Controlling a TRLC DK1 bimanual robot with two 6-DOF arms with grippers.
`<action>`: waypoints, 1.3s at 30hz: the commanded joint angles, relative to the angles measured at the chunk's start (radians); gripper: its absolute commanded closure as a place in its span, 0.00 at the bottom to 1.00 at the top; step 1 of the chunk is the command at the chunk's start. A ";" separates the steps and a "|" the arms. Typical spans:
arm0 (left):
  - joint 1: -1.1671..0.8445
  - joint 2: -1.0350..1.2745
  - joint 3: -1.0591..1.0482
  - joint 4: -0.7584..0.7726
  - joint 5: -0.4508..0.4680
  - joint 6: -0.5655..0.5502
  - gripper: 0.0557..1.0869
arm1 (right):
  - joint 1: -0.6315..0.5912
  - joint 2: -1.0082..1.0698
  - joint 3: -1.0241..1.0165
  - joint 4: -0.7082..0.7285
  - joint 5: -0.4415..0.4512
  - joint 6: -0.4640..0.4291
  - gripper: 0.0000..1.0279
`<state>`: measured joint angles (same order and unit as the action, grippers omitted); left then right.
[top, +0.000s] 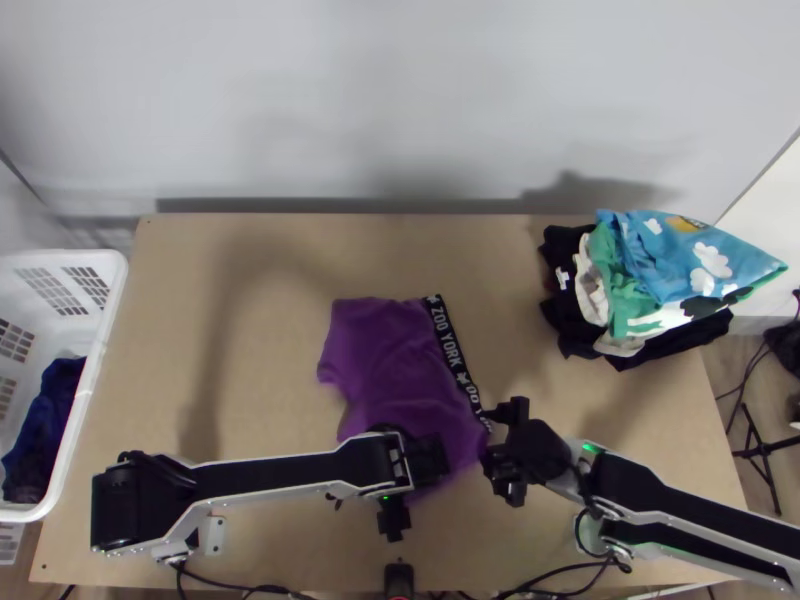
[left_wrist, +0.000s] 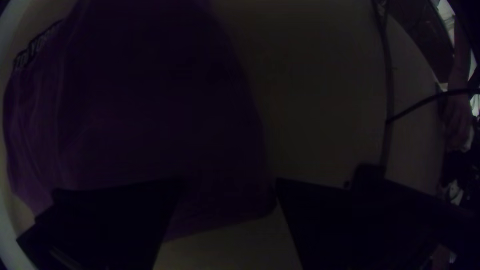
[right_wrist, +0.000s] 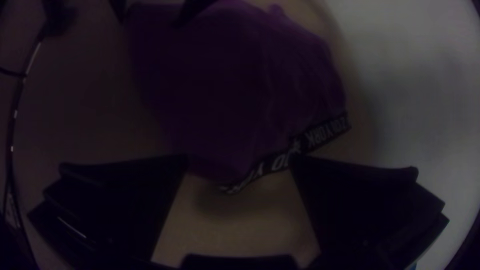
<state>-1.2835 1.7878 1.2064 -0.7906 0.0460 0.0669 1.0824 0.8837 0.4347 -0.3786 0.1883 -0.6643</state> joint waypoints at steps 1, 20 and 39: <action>0.004 0.009 0.001 0.002 -0.006 -0.001 0.11 | -0.009 -0.043 0.002 0.030 -0.021 0.035 0.10; 0.023 0.002 0.005 -0.012 -0.006 -0.001 0.11 | -0.012 0.147 -0.021 0.164 -0.139 0.095 0.09; 0.035 0.027 0.018 -0.015 -0.006 0.011 0.42 | -0.067 0.212 -0.033 0.230 -0.211 0.068 0.68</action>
<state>-1.2533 1.8015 1.2148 -0.8051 0.0353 0.0753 1.0286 1.0859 0.4061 -0.1577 0.0078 -0.5900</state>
